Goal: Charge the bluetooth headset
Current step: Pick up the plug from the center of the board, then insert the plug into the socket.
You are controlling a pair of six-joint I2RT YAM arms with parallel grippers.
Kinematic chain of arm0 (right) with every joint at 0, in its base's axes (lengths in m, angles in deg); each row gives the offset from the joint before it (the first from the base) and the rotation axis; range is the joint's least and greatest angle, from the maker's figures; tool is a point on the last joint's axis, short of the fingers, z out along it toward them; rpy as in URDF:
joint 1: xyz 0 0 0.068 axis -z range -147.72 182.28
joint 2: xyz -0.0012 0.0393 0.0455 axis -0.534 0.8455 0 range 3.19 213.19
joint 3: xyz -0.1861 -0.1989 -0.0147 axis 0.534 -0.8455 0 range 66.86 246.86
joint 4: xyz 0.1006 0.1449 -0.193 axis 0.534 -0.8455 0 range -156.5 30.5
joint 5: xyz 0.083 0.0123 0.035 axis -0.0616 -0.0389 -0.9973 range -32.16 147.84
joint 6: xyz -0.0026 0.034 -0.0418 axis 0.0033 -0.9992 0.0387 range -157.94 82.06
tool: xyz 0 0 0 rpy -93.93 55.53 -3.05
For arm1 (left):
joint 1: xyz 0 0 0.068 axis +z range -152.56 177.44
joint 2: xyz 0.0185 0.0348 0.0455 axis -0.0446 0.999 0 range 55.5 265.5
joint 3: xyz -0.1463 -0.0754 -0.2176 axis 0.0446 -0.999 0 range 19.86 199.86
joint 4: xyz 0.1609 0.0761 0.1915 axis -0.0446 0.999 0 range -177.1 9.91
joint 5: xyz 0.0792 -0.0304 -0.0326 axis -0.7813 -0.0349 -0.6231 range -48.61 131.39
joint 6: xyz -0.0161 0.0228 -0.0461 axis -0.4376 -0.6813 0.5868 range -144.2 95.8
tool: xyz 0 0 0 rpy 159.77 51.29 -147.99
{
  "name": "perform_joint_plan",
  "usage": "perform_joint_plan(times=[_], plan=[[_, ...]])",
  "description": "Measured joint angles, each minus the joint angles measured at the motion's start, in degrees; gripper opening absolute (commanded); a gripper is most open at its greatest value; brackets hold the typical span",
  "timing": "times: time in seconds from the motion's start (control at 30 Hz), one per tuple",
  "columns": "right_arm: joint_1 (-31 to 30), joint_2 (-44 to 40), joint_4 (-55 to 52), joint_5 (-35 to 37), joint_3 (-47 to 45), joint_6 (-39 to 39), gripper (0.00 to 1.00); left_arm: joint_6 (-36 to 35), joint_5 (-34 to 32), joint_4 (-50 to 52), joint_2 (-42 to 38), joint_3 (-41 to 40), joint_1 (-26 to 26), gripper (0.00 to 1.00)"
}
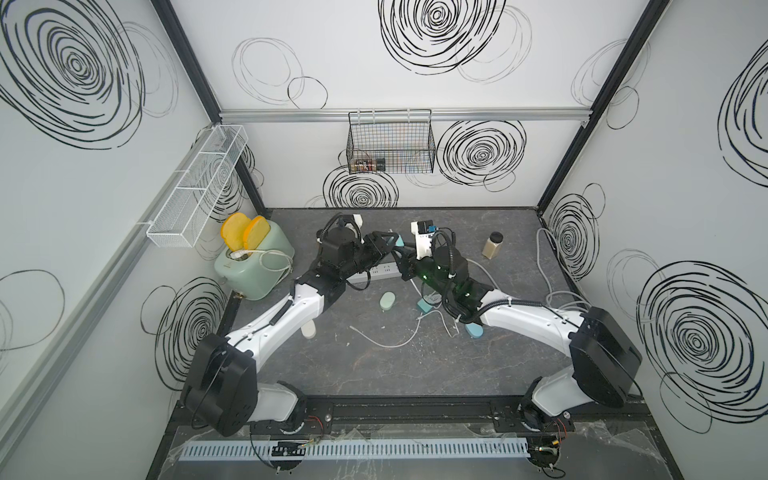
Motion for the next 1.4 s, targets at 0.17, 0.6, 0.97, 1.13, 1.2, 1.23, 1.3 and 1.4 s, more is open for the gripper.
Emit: perform_joint_plan(times=[0.17, 0.6, 0.97, 1.13, 1.2, 1.23, 1.3, 1.4], plan=[[-0.24, 0.04, 0.09, 1.53, 0.00, 0.98, 0.10, 0.72, -0.07, -0.90, 0.00, -0.44, 0.00, 0.38], [11.32, -1.20, -9.51, -11.23, 0.50, 15.28, 0.10, -17.35, -6.60, -2.67, -13.60, -12.22, -1.73, 0.80], [22.99, 4.02, -31.54, -26.49, 11.78, 45.00, 0.10, -38.84, -20.57, -5.44, -25.86, -34.16, -16.02, 0.78], [22.86, 10.34, -41.46, -27.32, 20.68, 57.55, 0.13, -45.72, -25.90, -5.73, -30.84, -38.01, -19.43, 0.77], [22.21, 13.68, -46.07, -26.12, 26.23, 61.81, 0.14, -47.12, -27.61, -5.95, -32.50, -39.60, -19.71, 0.76], [21.75, 15.72, -48.81, -25.09, 29.73, 63.93, 0.14, -47.78, -28.30, -6.21, -33.18, -40.52, -19.82, 0.76], [20.55, 19.85, -53.79, -22.23, 36.59, 67.41, 0.14, -49.31, -29.44, -7.15, -34.25, -42.77, -19.96, 0.77], [17.99, 26.97, -60.83, -15.45, 46.99, 71.23, 0.14, -52.59, -30.29, -8.94, -35.23, -46.86, -19.98, 0.76]])
